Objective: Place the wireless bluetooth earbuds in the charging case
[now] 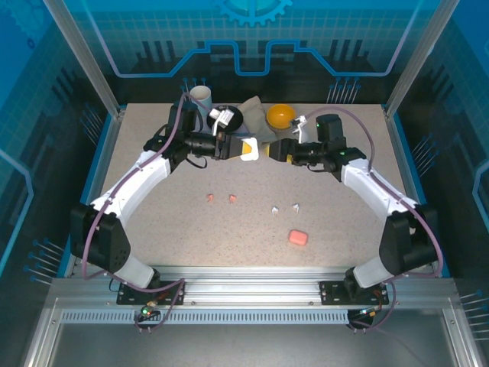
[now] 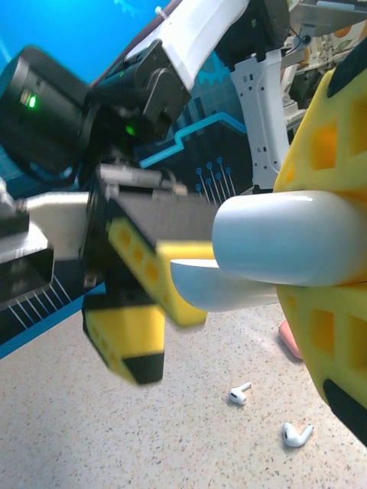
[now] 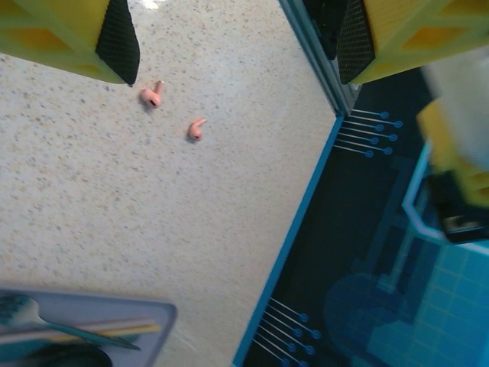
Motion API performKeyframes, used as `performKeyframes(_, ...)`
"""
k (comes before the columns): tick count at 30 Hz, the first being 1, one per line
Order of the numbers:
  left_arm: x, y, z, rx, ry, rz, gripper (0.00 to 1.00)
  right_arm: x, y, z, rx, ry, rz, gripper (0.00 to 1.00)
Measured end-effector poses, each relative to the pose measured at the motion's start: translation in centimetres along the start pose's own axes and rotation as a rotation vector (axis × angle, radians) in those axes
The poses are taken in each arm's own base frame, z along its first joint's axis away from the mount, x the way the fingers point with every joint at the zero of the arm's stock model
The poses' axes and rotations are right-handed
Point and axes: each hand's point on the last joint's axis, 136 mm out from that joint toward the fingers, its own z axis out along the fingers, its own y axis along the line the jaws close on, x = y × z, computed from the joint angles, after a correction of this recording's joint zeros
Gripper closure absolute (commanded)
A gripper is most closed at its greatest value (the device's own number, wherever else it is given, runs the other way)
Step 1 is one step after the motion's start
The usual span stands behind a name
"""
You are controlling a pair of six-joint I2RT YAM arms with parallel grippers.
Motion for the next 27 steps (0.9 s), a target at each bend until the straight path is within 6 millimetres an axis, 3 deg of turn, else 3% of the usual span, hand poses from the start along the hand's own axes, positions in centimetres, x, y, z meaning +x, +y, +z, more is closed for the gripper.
performKeyframes(5, -0.7, 0.9, 0.2, -0.018, -0.041, -0.018, 1.0, -0.3, 2.6, -1.4, -0.051, -0.03, -0.025, 0.38)
performKeyframes(11, -1.4, 2.0, 0.5, -0.038, -0.091, -0.049, 1.0, 0.3, 3.8, -0.8, -0.076, -0.011, -0.029, 0.45)
performKeyframes(22, -2.2, 2.0, 0.5, -0.033, -0.128, -0.059, 1.0, 0.0, 4.2, 1.5, -0.098, 0.019, -0.023, 0.54)
performKeyframes(27, -2.0, 1.8, 0.8, -0.027, -0.123, -0.057, 1.0, -0.7, 4.4, 2.2, -0.105, 0.018, -0.02, 0.63)
